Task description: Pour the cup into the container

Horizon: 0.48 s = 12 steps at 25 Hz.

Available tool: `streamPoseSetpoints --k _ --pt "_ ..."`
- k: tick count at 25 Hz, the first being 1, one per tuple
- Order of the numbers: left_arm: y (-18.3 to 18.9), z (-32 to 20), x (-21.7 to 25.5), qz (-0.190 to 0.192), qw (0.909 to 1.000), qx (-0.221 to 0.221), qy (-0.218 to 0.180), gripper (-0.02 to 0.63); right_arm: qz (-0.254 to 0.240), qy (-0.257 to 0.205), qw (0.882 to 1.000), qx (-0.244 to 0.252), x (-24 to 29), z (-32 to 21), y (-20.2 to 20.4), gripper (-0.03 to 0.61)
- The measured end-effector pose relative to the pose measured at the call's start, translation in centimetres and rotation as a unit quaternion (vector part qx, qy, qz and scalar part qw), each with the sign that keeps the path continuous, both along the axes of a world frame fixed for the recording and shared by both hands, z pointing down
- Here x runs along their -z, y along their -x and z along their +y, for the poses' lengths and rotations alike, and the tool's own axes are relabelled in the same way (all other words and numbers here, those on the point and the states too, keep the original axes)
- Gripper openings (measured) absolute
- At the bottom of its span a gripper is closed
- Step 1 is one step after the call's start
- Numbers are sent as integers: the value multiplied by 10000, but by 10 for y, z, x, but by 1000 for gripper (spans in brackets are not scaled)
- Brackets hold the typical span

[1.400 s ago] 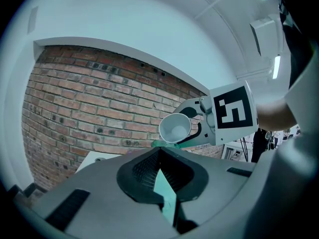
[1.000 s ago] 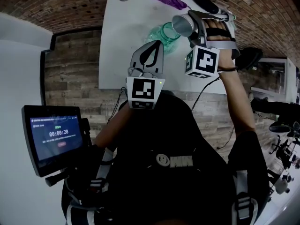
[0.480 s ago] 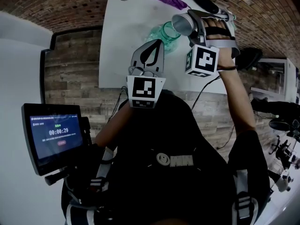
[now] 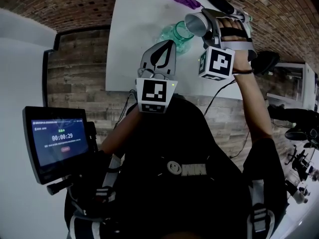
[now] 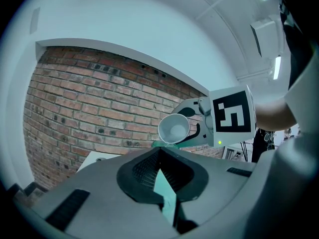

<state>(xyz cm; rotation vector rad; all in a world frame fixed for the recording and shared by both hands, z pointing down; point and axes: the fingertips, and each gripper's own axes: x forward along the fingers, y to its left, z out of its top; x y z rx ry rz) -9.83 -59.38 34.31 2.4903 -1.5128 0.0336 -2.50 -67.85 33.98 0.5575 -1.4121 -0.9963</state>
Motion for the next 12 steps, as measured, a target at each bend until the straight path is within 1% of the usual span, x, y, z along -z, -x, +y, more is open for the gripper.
streamPoseSetpoints --k 12 --pt "-1 1 -2 6 10000 -8 0 0 145 -52 9999 65 -1 -1 -1 287"
